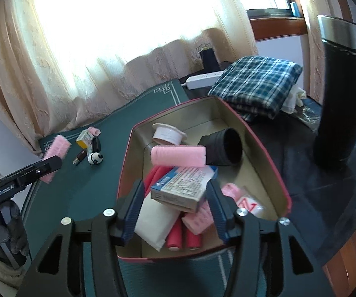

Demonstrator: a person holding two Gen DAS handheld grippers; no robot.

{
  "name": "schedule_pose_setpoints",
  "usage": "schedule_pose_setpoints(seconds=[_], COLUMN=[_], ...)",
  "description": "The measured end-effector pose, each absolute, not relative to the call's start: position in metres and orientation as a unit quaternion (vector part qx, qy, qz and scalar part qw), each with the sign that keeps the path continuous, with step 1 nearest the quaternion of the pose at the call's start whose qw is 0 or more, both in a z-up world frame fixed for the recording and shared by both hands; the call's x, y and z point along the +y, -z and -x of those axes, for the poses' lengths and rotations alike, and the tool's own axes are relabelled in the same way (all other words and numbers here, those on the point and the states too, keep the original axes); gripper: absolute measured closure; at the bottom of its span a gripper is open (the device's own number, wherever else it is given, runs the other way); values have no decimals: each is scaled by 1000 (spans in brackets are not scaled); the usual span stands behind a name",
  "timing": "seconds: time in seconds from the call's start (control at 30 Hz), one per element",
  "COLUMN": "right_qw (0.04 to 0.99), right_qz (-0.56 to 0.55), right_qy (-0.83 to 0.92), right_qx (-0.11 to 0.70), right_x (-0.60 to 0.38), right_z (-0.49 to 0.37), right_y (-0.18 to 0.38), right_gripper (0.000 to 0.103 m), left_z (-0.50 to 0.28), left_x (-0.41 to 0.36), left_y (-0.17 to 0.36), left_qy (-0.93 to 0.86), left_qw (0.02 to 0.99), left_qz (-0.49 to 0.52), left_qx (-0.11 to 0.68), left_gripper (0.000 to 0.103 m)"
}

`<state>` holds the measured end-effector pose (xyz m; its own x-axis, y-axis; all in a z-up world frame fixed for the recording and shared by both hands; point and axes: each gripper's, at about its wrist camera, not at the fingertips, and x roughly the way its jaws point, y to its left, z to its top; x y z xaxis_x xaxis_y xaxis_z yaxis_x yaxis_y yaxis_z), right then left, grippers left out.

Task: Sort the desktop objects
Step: 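Open both grippers over the red tin to drop the curlers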

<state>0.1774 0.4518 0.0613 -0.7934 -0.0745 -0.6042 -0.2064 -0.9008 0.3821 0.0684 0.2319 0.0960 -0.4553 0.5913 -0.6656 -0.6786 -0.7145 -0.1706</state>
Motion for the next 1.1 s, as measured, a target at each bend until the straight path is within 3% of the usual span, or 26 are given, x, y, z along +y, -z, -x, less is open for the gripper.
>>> schedule_pose_setpoints(seconds=[0.37,0.4,0.43,0.47,1.1], right_qw=[41,41,41,40,2], right_qz=[309,308,307,306,293], right_qy=[-917,-916,-916,-916,-923], right_qx=[251,253,254,255,249], right_x=[466,467,467,467,432], right_z=[-191,-191,-191,-190,-173], right_y=[-56,-56,-56,-56,-69], right_gripper=[41,41,40,40,36], left_z=[-67,-66,-64,-62,-36], left_x=[308,312,313,313,239], left_y=[-82,-79,-77,-76,-56], left_qy=[-808,-805,-803,-805,-852], left_qw=[434,435,437,436,343], left_qz=[392,397,400,398,392], left_qx=[74,70,63,54,54], left_gripper=[72,56,30,21,20])
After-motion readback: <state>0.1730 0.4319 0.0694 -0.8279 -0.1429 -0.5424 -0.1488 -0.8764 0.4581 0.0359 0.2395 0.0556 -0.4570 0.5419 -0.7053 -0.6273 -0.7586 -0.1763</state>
